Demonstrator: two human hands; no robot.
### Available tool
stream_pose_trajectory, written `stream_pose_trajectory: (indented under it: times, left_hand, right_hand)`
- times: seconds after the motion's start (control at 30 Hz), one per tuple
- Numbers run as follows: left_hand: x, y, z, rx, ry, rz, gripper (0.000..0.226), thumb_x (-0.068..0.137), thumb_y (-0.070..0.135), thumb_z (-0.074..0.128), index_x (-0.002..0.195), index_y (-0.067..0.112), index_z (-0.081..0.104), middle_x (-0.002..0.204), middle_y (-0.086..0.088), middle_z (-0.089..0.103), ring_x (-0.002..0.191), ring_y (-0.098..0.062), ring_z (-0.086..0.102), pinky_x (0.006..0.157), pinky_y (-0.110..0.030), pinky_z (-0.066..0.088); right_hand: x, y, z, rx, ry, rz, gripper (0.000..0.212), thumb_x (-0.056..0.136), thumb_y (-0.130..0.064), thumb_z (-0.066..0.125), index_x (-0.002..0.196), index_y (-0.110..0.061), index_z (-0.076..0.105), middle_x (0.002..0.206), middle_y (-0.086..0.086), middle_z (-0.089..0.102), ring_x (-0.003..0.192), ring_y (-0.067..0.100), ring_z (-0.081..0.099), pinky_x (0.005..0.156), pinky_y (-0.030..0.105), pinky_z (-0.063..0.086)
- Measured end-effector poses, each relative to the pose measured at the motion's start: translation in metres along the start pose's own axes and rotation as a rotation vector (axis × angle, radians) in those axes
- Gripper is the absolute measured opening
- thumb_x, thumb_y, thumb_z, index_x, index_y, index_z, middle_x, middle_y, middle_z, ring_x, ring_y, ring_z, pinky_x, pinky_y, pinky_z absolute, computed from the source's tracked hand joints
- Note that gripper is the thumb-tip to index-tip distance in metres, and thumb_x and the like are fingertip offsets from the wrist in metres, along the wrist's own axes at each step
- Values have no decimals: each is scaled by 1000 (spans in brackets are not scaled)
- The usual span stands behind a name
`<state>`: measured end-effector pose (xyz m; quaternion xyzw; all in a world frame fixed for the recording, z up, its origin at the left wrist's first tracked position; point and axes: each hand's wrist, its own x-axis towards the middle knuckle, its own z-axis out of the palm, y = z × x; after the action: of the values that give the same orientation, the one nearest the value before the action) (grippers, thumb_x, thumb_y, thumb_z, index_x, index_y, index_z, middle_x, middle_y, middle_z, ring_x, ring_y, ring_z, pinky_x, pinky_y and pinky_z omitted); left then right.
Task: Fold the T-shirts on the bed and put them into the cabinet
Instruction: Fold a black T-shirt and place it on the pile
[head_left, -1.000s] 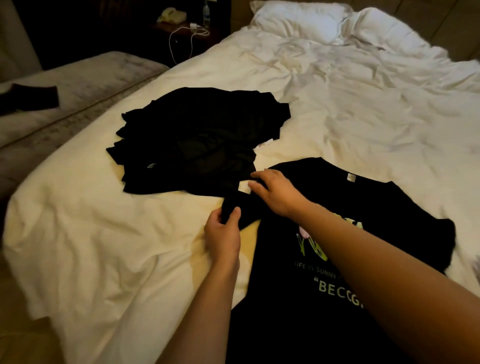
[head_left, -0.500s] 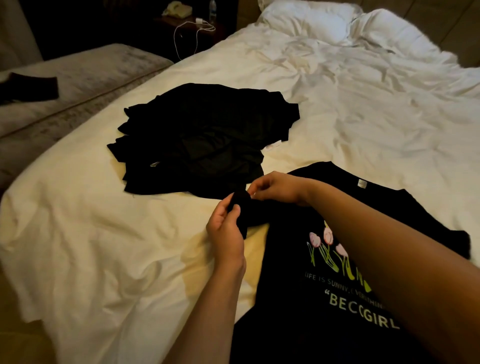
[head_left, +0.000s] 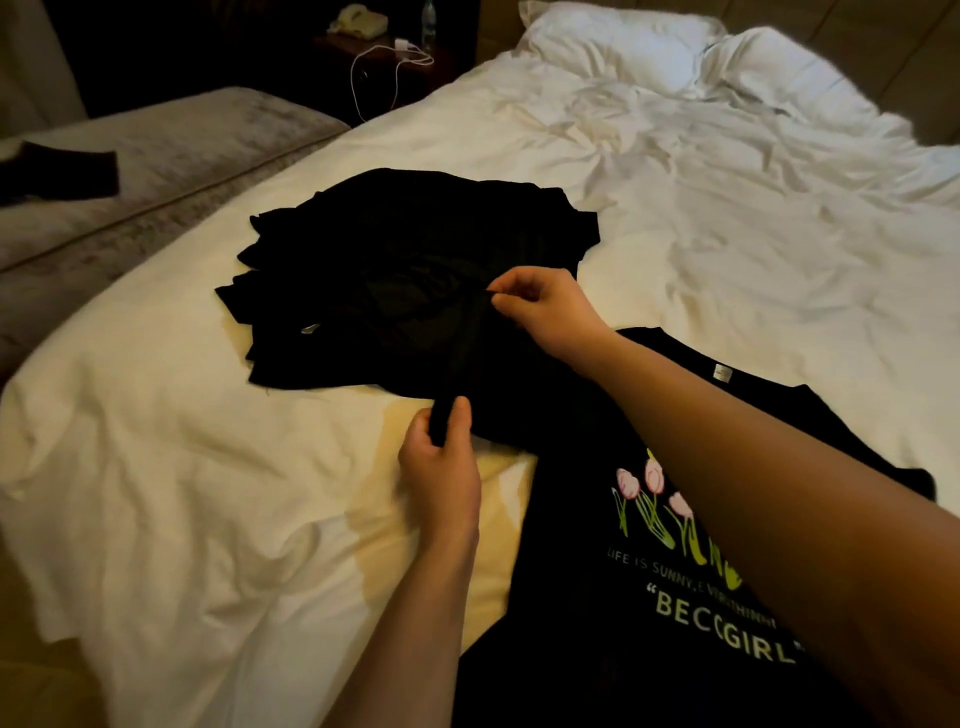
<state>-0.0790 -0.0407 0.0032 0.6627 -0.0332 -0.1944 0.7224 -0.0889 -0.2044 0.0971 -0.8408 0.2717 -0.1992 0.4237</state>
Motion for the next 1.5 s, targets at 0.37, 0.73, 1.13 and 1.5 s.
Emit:
stream_pose_trajectory:
  times: [0.37,0.73,1.13,1.5]
  left_hand:
    - [29,-5,-25,7,-49,-203,20,83,9,72,102,14,74,95,-3,75,88,-19,70,79,-32,57]
    - [106,33,-17,-38,-432,-395,46,80,42,80,114,13,74,106,-8,76,98,-24,74,94,-40,55]
    - [137,36,-13,406,-11,106,27,97,35,64,94,9,64,90,-6,65,84,-23,63,72,-34,48]
    - [150,34,-22,497,-112,115,43,98,36,61,66,13,44,61,-6,46,57,-21,48,55,-34,38]
  right_hand:
    - [-25,48,18,-203,85,212,36,97,-29,60,131,-15,59,127,3,62,119,17,57,99,27,44]
    - [-81,91,53,-550,-1,190,64,100,-53,43,154,-20,32,163,4,24,152,21,9,124,40,6]
    - [-86,90,61,-679,-73,153,74,98,-66,27,157,-23,21,166,5,10,153,19,-4,122,43,-6]
    - [-84,42,114,-907,-97,-489,32,84,-23,64,115,-12,63,108,9,59,99,30,57,80,39,45]
